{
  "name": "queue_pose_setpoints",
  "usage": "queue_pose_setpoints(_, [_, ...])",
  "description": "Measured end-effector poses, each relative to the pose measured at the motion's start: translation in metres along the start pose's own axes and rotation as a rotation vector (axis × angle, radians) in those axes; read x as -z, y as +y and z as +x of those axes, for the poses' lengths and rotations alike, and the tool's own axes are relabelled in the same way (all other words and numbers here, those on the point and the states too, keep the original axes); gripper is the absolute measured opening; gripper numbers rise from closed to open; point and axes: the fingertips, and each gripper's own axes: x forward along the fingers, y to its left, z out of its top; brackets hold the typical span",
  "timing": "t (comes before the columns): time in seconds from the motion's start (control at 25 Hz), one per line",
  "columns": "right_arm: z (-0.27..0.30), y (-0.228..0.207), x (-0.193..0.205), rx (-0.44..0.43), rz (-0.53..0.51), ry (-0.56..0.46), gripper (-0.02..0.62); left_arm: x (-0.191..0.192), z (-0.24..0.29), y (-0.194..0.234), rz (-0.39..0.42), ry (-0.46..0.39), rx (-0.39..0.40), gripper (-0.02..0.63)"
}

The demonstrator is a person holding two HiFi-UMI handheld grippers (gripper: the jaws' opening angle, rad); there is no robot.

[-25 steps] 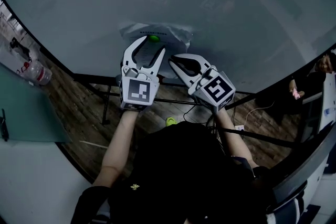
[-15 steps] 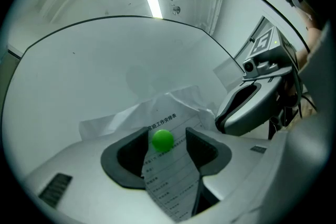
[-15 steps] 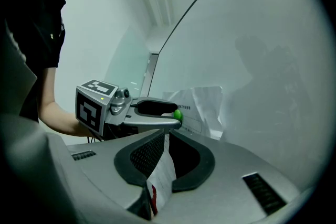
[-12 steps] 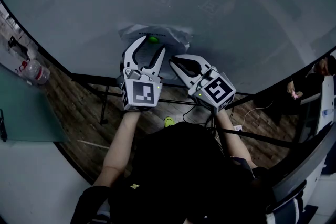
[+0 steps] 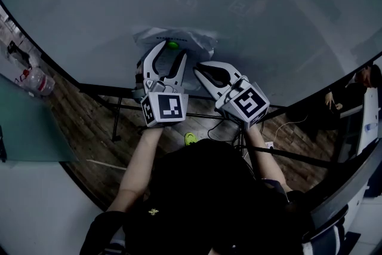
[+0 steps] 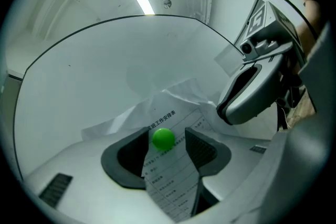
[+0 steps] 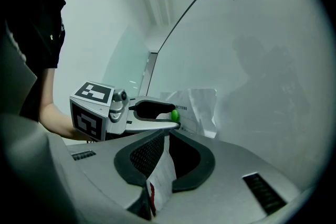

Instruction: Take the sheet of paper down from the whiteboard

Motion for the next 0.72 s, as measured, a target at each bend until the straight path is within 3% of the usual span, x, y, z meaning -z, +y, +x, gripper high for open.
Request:
queue_pose_setpoints(0.4, [-0.007, -0.003, 0.0, 0.026, 0.005, 0.016, 0.038, 0.0, 0.002, 0.003, 0.05, 0.03, -0.078, 0.19])
queue_pose_setpoints(0.72, [-0.01, -0.009, -0.007, 0.058, -0.019, 0.033, 0.053, 0.002, 0.003, 0.002, 0.053, 0.036, -0.081, 0.184])
